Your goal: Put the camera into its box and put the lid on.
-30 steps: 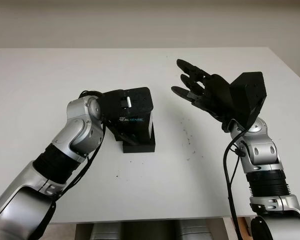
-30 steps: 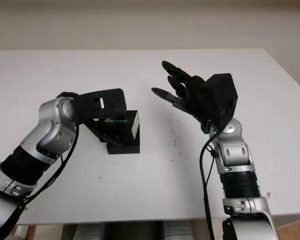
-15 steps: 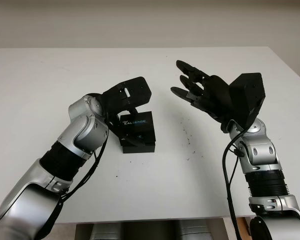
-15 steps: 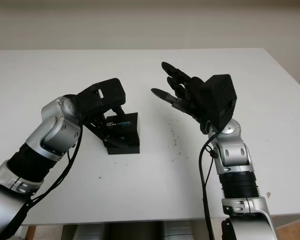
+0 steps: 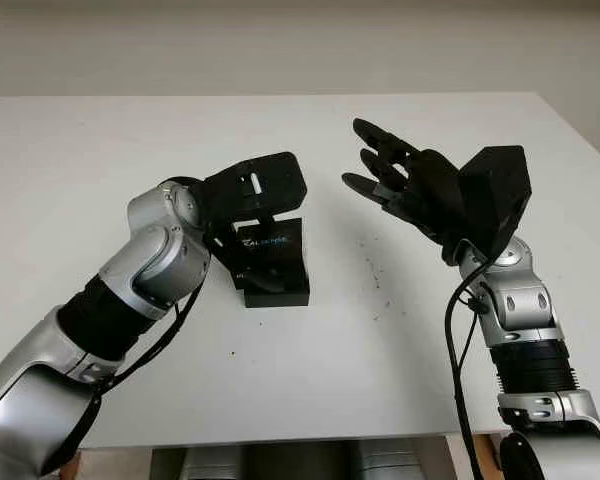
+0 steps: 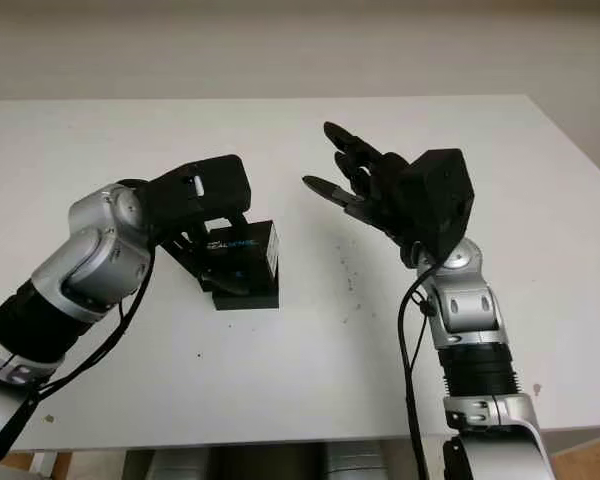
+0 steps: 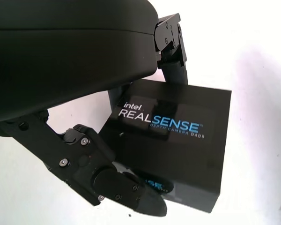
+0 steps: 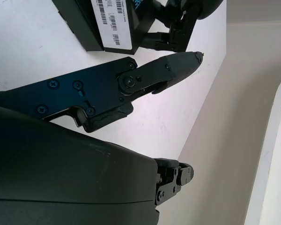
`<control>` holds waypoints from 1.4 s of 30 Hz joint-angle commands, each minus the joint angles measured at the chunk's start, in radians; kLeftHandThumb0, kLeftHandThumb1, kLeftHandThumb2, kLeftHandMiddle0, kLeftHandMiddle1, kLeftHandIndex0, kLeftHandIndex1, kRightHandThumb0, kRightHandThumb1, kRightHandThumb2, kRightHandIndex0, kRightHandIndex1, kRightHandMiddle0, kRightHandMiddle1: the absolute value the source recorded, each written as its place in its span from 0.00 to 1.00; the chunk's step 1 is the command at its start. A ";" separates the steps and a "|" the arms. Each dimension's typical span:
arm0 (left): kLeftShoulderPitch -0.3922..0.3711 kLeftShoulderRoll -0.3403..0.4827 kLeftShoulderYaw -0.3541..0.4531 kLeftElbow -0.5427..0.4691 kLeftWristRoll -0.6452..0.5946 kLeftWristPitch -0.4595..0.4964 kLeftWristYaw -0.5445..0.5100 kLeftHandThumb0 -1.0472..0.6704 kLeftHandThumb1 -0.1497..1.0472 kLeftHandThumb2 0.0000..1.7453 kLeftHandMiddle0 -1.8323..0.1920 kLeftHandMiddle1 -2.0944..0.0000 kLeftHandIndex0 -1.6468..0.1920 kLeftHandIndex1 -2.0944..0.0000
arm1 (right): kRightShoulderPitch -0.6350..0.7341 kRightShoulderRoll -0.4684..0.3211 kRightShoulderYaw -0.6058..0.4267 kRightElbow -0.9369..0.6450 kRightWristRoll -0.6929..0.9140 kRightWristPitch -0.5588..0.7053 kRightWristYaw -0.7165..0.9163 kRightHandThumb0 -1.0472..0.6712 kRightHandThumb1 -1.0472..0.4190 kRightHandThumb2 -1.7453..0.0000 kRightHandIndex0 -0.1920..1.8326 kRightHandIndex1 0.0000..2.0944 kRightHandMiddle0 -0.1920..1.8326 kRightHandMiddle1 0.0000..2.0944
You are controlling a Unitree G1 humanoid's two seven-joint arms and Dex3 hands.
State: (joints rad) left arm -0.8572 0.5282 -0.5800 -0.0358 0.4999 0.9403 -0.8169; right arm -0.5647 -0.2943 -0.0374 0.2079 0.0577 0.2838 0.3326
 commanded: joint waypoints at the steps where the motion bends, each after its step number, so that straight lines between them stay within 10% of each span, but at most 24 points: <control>1: 0.011 0.009 -0.031 -0.022 0.013 -0.041 -0.004 0.33 1.00 0.19 1.00 0.34 1.00 0.30 | -0.012 -0.007 -0.003 -0.006 0.003 -0.011 0.001 0.23 0.05 0.97 0.12 0.03 0.15 0.03; 4: 0.017 0.016 -0.033 -0.021 0.025 -0.070 -0.009 0.33 1.00 0.19 1.00 0.54 1.00 0.45 | -0.007 -0.009 -0.007 -0.022 0.005 0.003 0.000 0.25 0.05 0.97 0.12 0.02 0.15 0.03; 21: 0.038 -0.009 -0.025 -0.030 0.077 -0.057 -0.035 0.32 1.00 0.19 1.00 0.65 1.00 0.51 | -0.009 -0.010 -0.006 -0.013 0.000 -0.003 -0.002 0.24 0.05 0.97 0.12 0.02 0.16 0.03; 34: 0.039 0.006 -0.032 -0.096 0.083 -0.056 -0.098 0.31 1.00 0.20 1.00 0.49 1.00 0.48 | -0.013 -0.008 -0.006 -0.011 0.005 0.001 -0.001 0.25 0.05 0.97 0.12 0.02 0.15 0.03; 42: 0.028 0.036 -0.057 -0.156 0.084 -0.006 -0.190 0.29 1.00 0.24 1.00 0.73 1.00 0.72 | -0.013 -0.012 -0.007 -0.011 0.003 -0.005 0.001 0.25 0.05 0.97 0.12 0.03 0.16 0.03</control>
State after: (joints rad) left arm -0.8119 0.5710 -0.6168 -0.1676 0.5866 0.9248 -0.9810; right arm -0.5645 -0.2988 -0.0397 0.2015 0.0580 0.2842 0.3331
